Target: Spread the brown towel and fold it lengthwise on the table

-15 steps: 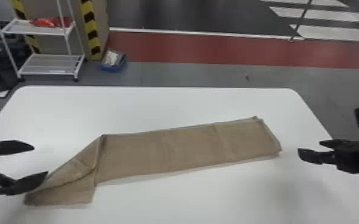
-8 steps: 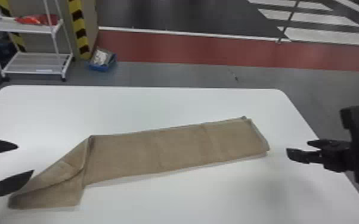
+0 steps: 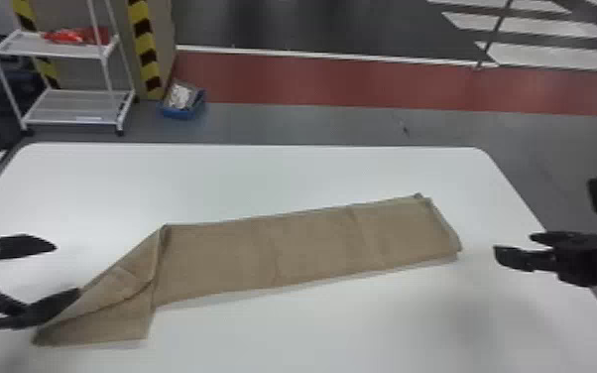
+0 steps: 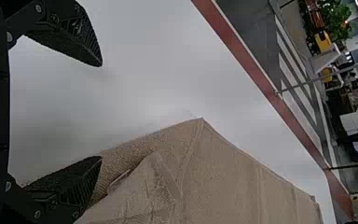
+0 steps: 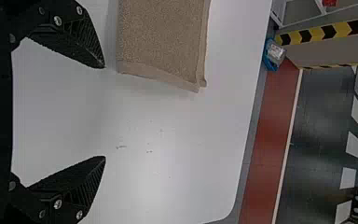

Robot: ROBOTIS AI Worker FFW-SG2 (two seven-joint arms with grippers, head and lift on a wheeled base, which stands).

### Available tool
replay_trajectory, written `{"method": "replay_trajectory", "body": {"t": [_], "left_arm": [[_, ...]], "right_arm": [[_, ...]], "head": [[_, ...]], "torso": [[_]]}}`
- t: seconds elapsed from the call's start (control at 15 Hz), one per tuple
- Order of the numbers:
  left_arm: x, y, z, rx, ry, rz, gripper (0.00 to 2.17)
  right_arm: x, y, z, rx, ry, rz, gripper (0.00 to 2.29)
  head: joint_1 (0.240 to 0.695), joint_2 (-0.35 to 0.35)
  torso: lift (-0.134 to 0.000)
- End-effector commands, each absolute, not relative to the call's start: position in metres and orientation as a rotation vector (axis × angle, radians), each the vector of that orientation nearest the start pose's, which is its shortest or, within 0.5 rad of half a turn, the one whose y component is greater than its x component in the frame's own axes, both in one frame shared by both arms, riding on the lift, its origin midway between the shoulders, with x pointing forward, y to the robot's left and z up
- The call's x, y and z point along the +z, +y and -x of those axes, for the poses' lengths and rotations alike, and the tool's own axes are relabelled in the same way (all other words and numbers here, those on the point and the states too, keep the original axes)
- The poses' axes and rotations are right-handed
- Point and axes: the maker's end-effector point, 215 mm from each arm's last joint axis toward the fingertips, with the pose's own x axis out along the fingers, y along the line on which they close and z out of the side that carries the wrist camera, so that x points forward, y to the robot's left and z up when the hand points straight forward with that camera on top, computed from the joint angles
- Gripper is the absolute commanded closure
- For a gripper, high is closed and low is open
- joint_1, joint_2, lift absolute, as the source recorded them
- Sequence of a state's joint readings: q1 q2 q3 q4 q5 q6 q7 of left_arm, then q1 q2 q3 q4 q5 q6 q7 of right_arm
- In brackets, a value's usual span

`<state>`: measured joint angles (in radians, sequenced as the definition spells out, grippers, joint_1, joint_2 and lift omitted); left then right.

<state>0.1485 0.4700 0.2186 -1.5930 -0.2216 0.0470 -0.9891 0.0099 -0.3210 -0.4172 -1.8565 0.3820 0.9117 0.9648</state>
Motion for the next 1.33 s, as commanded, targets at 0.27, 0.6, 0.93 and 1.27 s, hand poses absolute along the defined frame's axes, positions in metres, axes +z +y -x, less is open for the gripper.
{"method": "replay_trajectory", "body": {"t": [0.27, 0.6, 0.93, 1.27], "left_arm": [[-0.421, 0.32, -0.448, -0.878, 0.394, -0.575, 0.21], [-0.407, 0.302, -0.423, -1.021, 0.324, -0.605, 0.21], [-0.377, 0.301, -0.398, -0.996, 0.236, -0.556, 0.21], [-0.413, 0.268, -0.385, -0.894, 0.347, -0.435, 0.29]], "right_arm": [[-0.393, -0.46, -0.486, 0.196, 0.732, 0.155, 0.21], [-0.393, -0.462, -0.488, 0.193, 0.732, 0.153, 0.21], [-0.392, -0.487, -0.483, 0.161, 0.744, 0.165, 0.21], [-0.387, -0.503, -0.477, 0.122, 0.758, 0.1, 0.21]], "head": [[0.695, -0.146], [0.695, -0.191], [0.695, -0.194], [0.695, -0.267]], "torso": [[-0.124], [-0.124], [-0.124], [-0.124]]}}
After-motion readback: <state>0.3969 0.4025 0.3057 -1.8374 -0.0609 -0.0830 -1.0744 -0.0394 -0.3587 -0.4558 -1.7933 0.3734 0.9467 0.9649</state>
